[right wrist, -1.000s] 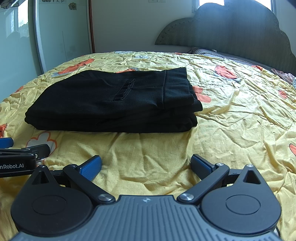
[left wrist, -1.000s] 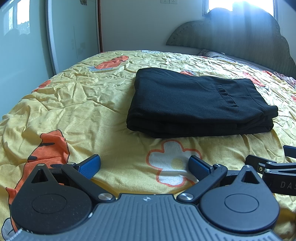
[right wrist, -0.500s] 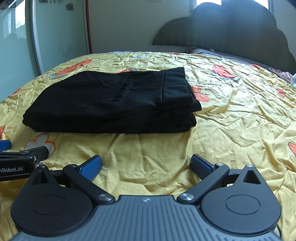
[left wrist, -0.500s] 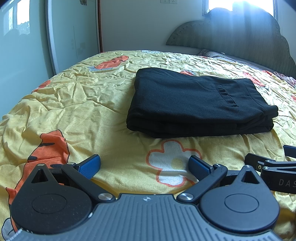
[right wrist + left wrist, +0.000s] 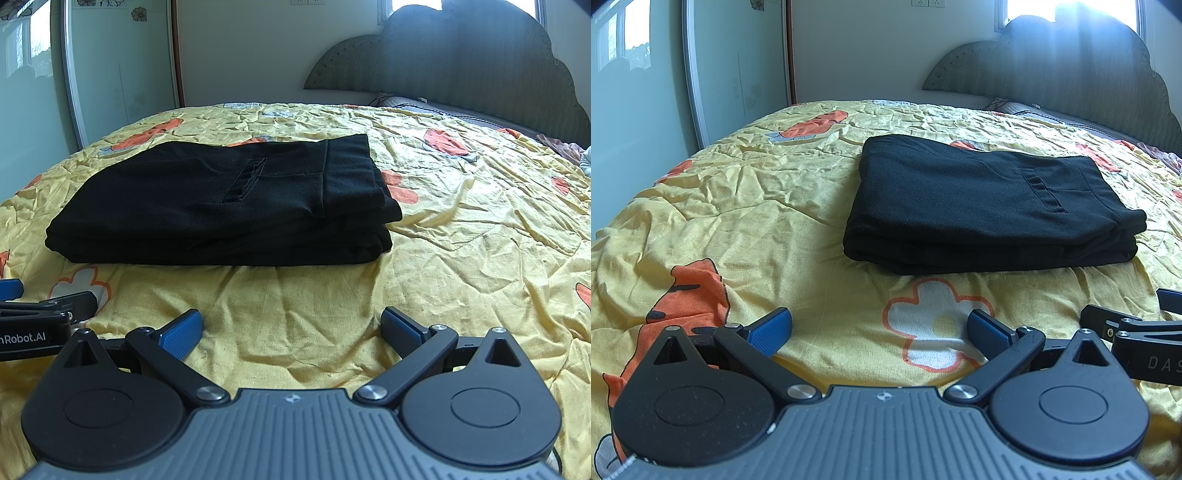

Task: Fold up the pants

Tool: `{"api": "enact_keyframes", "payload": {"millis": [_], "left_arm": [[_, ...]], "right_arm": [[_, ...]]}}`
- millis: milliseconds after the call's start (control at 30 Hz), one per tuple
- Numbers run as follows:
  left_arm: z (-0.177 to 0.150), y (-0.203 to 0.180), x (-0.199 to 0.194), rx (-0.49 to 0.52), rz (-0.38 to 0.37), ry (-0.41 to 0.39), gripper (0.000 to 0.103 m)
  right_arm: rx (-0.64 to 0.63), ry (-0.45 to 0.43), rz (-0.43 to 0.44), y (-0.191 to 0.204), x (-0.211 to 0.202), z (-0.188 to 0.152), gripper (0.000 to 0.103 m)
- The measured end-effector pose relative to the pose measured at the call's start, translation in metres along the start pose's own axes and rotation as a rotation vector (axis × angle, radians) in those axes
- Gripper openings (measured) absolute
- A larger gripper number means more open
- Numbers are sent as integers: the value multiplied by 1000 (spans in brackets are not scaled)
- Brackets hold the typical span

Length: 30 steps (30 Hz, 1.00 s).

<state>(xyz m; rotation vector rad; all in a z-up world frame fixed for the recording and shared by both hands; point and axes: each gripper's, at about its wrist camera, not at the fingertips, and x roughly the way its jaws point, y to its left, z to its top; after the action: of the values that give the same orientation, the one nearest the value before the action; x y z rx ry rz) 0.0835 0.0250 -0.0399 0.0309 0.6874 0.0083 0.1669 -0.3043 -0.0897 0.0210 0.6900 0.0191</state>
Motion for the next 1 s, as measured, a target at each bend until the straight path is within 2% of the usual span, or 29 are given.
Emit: {"api": "enact_keyframes", "payload": {"millis": [1000], "left_arm": [[0,0,0,0,0,0,103]], "right_arm": [[24,-3,-27,-5,0,0,103]]}}
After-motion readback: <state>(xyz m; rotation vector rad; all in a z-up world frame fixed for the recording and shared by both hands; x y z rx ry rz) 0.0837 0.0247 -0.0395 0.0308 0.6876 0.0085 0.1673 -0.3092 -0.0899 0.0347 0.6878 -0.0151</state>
